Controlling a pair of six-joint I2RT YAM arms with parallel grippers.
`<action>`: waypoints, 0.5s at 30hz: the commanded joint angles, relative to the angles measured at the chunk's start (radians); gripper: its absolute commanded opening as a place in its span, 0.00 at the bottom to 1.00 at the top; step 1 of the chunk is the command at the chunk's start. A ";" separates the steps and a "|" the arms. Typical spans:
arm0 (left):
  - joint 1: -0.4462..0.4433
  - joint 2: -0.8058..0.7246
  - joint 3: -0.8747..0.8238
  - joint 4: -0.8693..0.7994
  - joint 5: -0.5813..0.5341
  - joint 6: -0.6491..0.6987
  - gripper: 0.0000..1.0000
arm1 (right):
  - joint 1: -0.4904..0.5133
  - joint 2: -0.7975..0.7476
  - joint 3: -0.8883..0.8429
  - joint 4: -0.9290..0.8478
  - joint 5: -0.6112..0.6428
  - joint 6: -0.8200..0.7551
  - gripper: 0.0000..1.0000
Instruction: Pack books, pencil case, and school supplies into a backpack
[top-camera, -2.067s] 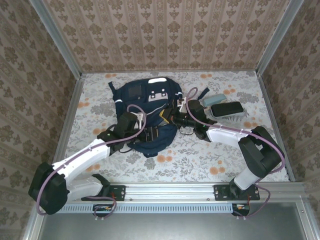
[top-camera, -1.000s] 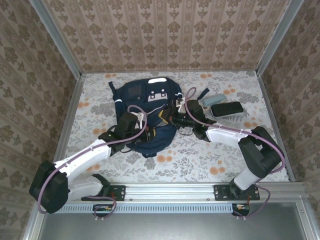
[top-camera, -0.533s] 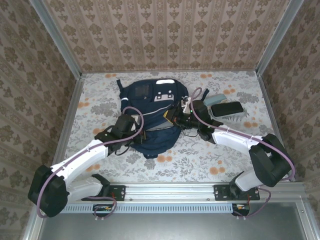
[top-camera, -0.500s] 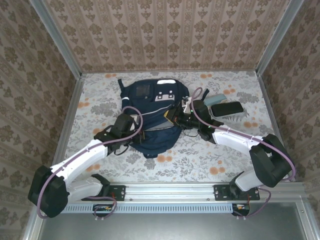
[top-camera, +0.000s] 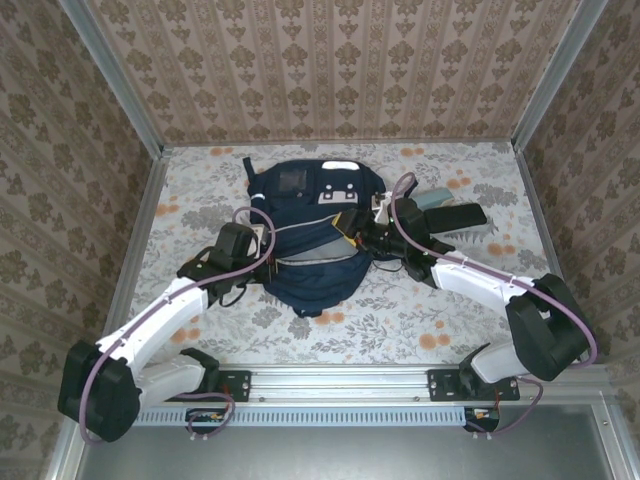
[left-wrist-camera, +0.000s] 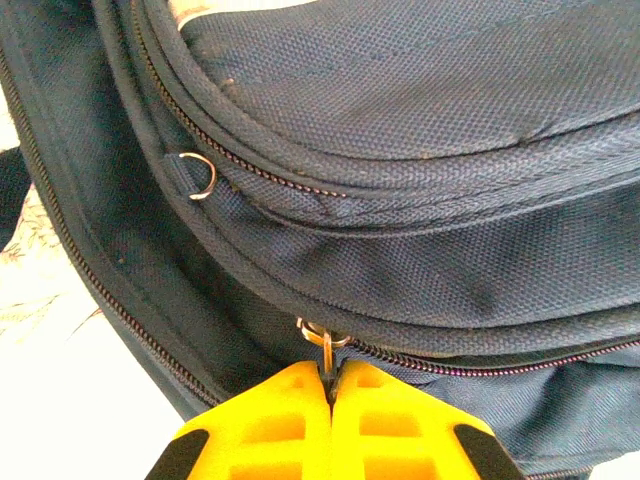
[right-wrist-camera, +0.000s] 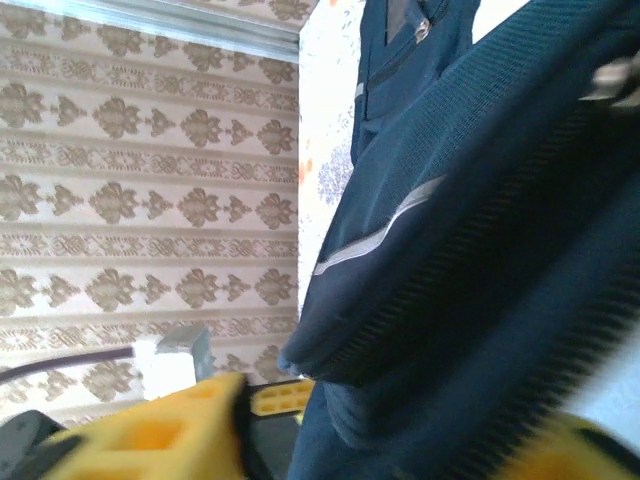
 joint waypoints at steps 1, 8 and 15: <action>-0.025 -0.045 0.029 0.062 0.080 0.044 0.00 | 0.054 0.024 -0.004 0.078 0.037 0.013 0.59; -0.070 -0.062 0.033 0.089 0.118 0.063 0.00 | 0.193 0.092 0.081 -0.036 0.202 0.070 0.66; -0.076 -0.062 0.046 0.022 0.029 0.080 0.00 | 0.233 0.171 0.112 0.012 0.246 0.152 0.36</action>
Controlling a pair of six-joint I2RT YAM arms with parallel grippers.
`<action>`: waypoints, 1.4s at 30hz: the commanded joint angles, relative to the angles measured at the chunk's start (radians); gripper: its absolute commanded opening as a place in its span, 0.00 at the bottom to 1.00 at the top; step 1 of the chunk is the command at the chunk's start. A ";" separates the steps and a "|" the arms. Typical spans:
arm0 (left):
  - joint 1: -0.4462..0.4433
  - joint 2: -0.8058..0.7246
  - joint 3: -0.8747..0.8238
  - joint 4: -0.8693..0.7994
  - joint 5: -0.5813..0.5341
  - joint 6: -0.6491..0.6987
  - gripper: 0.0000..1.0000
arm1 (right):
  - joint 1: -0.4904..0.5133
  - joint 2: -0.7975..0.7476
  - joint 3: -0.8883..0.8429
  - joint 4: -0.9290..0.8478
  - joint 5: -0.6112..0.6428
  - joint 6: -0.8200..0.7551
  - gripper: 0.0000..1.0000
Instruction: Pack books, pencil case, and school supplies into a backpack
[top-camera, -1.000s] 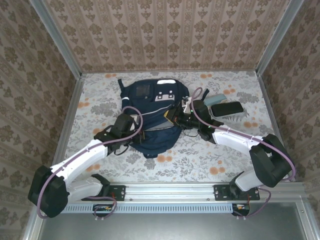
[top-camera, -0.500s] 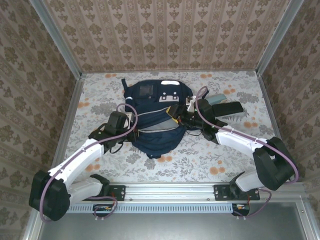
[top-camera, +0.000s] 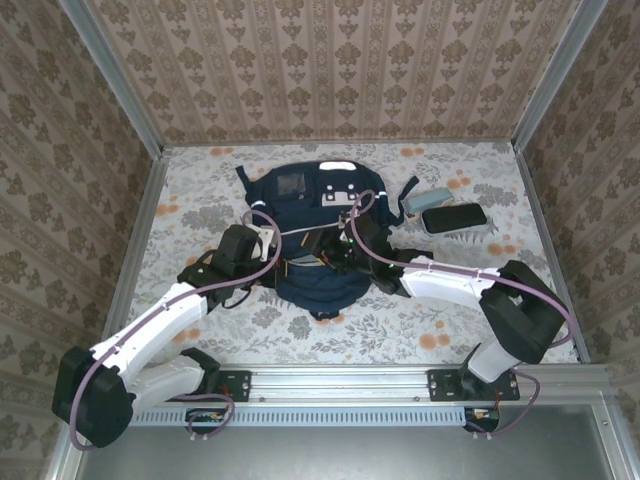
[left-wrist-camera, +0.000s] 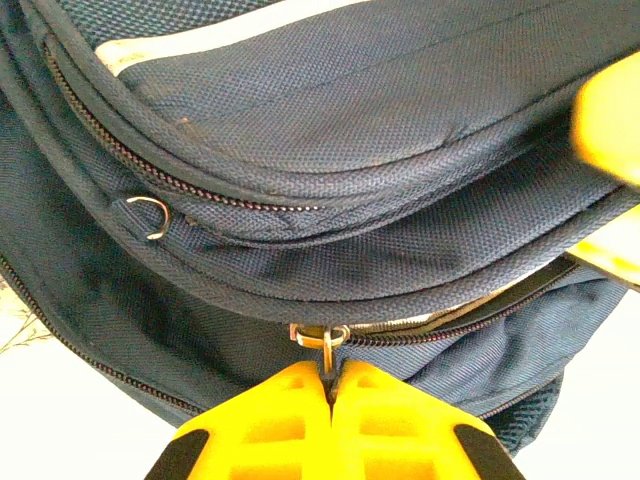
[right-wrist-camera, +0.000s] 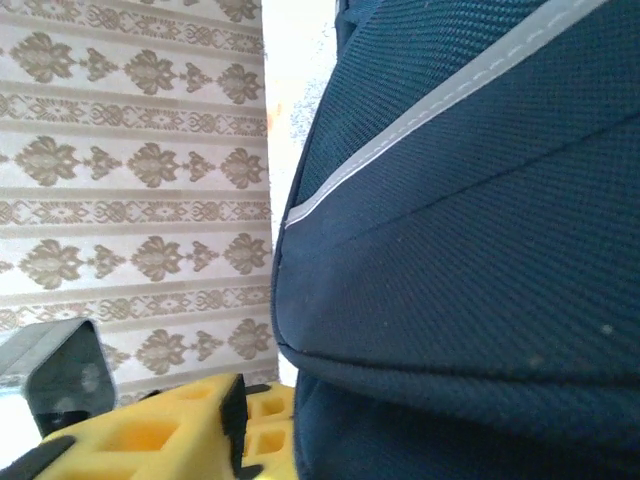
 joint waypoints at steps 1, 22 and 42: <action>-0.005 -0.028 0.046 -0.017 -0.037 0.036 0.00 | 0.004 0.027 0.026 0.029 0.051 0.061 0.29; 0.289 0.138 0.072 0.015 -0.092 0.035 0.00 | -0.001 -0.069 0.037 -0.076 -0.009 -0.053 0.06; 0.416 0.086 0.042 -0.024 -0.096 -0.037 0.28 | -0.047 0.073 0.222 -0.258 -0.227 -0.233 0.45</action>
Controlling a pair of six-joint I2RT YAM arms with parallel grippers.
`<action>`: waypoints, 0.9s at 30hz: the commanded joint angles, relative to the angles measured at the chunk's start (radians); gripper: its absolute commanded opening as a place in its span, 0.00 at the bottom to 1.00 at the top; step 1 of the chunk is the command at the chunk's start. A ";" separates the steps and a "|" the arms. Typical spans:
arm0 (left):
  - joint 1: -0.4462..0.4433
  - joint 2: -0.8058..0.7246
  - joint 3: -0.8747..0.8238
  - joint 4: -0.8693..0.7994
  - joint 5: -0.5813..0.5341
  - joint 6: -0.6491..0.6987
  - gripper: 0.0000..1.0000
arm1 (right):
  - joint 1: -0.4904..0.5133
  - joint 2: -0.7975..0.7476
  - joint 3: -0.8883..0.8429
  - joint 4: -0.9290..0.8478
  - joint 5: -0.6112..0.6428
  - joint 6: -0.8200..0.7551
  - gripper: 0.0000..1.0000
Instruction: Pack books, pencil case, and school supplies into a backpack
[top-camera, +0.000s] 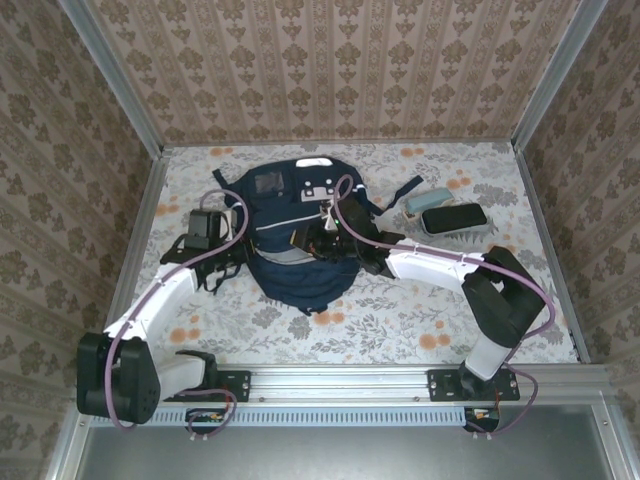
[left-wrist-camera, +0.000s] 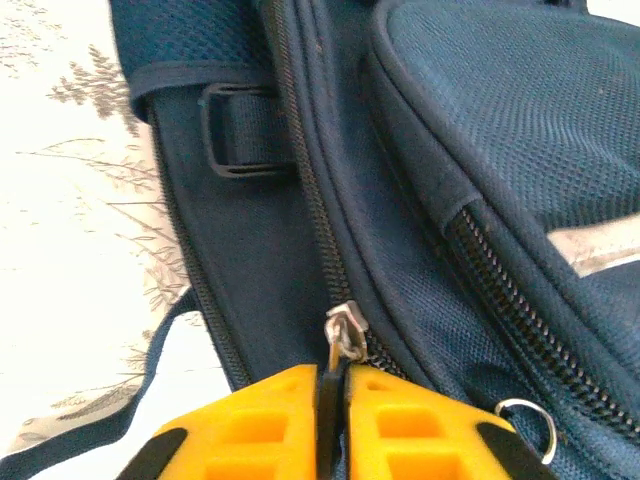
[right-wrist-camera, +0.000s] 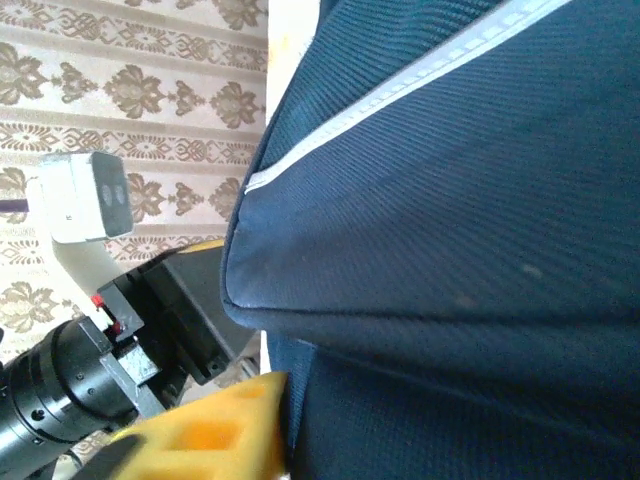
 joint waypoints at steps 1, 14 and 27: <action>0.032 -0.053 0.001 -0.056 -0.090 -0.026 0.36 | -0.013 -0.072 0.011 -0.125 -0.035 -0.080 0.54; 0.029 -0.202 0.055 -0.194 -0.056 -0.024 0.81 | -0.201 -0.545 -0.176 -0.683 0.523 -0.310 0.88; 0.029 -0.238 0.051 -0.160 -0.011 -0.002 0.99 | -0.655 -0.220 -0.064 -0.676 0.506 -0.297 0.97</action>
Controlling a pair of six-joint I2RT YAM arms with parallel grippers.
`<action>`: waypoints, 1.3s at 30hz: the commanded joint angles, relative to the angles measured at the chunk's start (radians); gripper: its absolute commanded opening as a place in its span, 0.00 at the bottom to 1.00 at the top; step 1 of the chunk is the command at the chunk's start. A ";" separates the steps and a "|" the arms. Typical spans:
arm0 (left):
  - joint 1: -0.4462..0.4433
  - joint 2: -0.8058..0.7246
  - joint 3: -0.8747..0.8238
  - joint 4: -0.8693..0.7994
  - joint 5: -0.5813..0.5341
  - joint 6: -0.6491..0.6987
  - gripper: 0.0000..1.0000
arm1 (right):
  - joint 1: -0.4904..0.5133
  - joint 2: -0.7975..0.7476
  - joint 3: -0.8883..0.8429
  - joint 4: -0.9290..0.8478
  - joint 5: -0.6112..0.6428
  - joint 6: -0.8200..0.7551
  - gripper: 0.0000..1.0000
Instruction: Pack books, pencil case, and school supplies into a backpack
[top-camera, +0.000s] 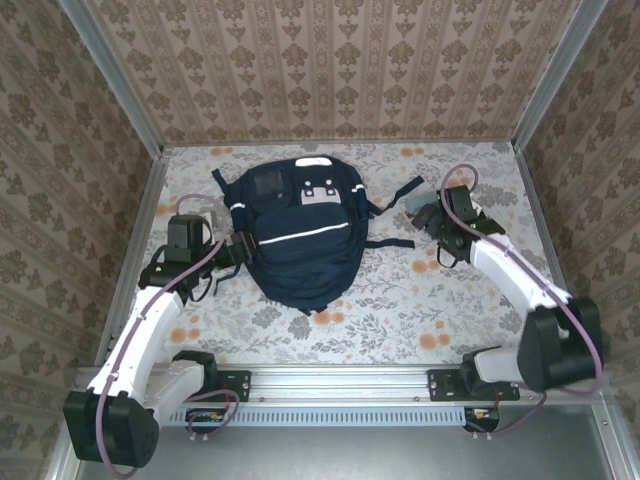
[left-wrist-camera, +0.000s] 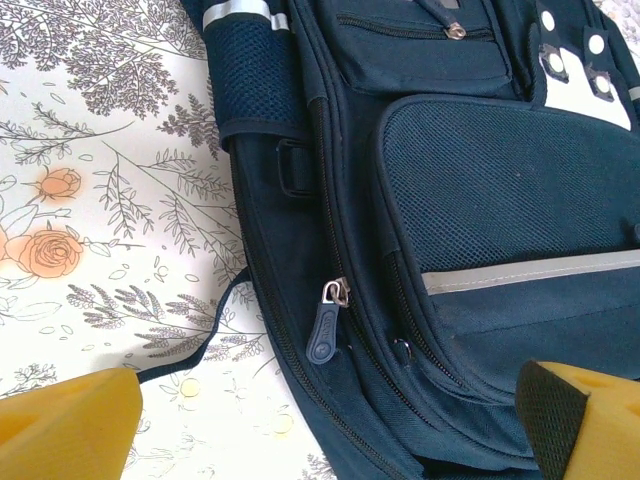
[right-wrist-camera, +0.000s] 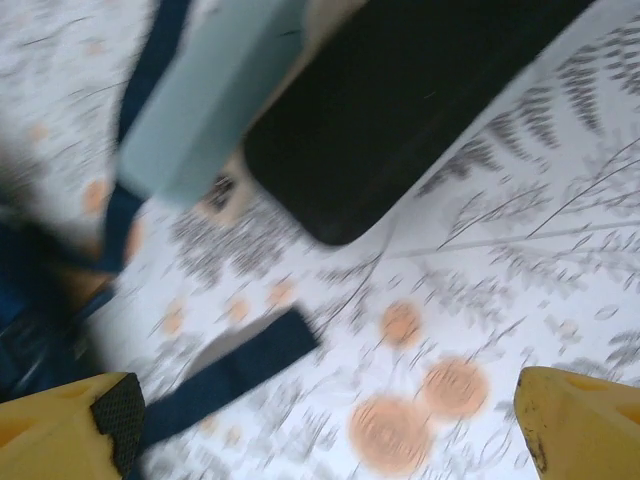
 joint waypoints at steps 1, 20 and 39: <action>-0.002 -0.011 0.032 0.004 0.025 0.016 0.99 | -0.059 0.122 0.085 -0.012 -0.019 0.001 0.97; -0.013 -0.009 0.021 0.023 0.090 -0.004 1.00 | -0.109 0.546 0.426 -0.217 0.079 -0.069 0.99; -0.027 -0.016 0.038 0.022 0.104 -0.004 1.00 | -0.134 0.290 0.178 -0.167 -0.004 -0.256 1.00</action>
